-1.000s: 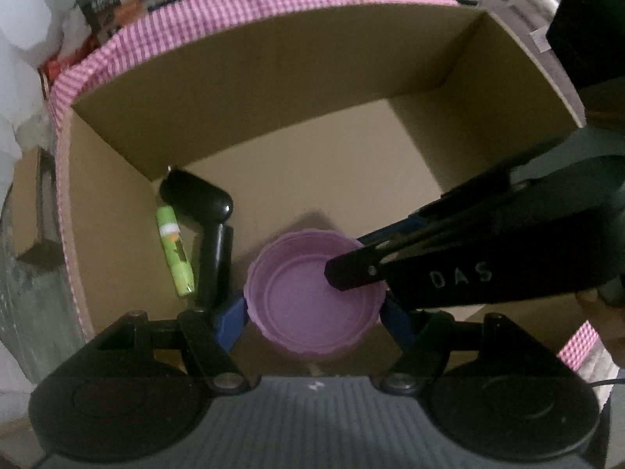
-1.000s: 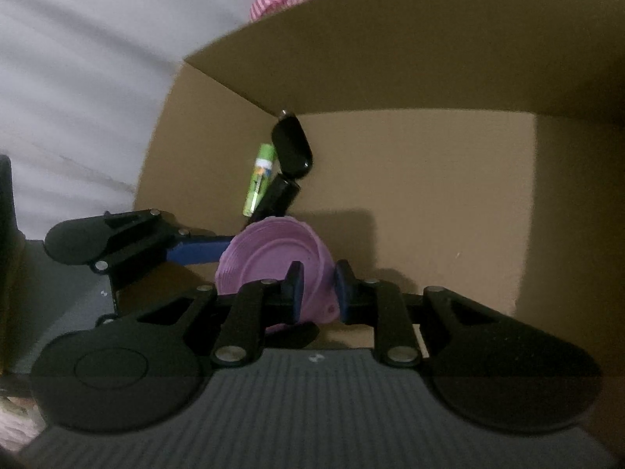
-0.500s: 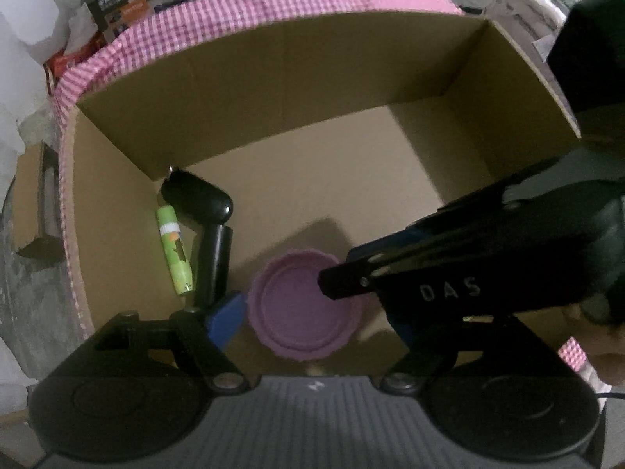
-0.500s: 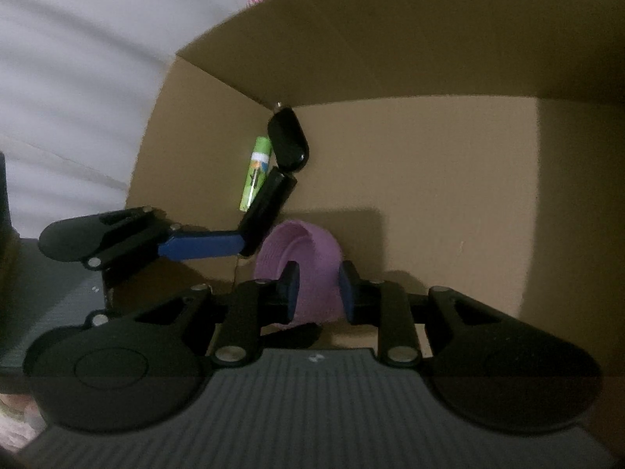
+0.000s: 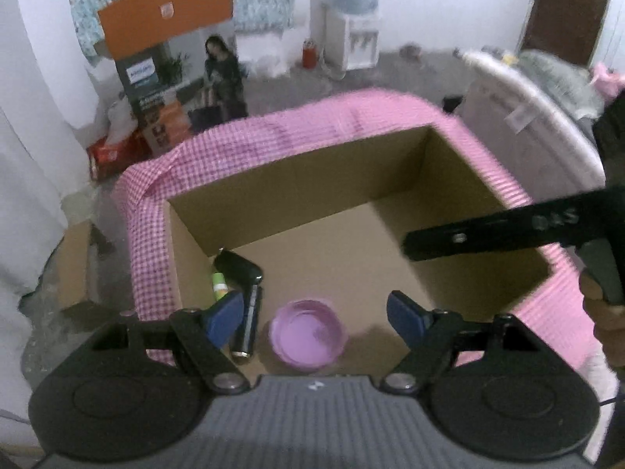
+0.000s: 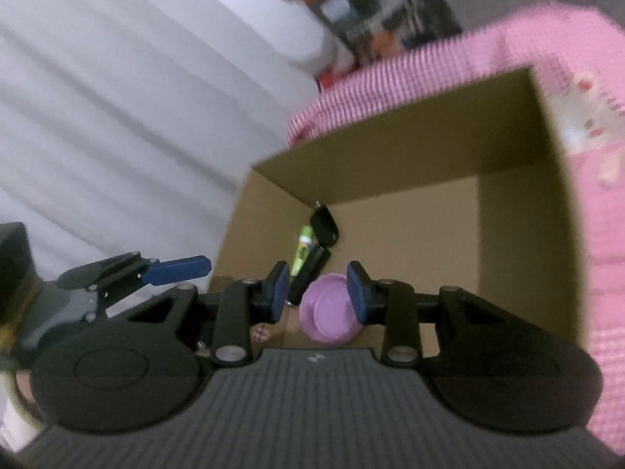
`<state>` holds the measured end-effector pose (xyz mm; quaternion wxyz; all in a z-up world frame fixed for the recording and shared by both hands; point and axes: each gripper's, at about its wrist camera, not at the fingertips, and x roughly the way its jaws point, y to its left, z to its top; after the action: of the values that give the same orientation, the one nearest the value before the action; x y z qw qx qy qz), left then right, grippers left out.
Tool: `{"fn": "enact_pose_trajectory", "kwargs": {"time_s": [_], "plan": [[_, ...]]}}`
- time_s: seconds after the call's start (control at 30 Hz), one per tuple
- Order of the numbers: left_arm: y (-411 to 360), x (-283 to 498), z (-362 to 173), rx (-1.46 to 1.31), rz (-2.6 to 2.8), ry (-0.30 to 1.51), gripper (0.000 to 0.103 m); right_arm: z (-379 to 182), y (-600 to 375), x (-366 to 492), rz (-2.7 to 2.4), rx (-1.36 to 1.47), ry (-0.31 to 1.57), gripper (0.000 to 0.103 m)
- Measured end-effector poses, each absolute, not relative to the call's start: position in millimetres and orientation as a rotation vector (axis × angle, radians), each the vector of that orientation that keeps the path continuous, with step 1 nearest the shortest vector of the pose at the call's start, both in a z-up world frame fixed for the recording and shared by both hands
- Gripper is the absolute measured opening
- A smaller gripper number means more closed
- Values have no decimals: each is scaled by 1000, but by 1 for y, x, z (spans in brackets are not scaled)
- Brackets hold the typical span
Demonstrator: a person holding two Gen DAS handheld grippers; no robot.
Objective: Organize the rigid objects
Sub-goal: 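Move the right gripper back to the black tape roll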
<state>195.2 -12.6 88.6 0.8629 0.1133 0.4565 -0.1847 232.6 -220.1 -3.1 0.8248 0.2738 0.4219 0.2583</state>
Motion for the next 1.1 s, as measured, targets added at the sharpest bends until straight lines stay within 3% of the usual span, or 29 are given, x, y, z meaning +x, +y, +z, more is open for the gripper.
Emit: {"fn": "enact_pose_trajectory", "kwargs": {"time_s": [0.13,0.4,0.7,1.1], "plan": [[-9,159,99,151,-495,945,99,25,-250,163,513,522,740,53],[0,92,60,-7,-593,913,103,-5,-278,65,393,443,666,70],[-10,62,-22,-103,-669,947,102,-71,-248,47,343,298,765,70],[-76,37,-71,271,-654,847,102,-95,-216,73,359,137,858,65]]}}
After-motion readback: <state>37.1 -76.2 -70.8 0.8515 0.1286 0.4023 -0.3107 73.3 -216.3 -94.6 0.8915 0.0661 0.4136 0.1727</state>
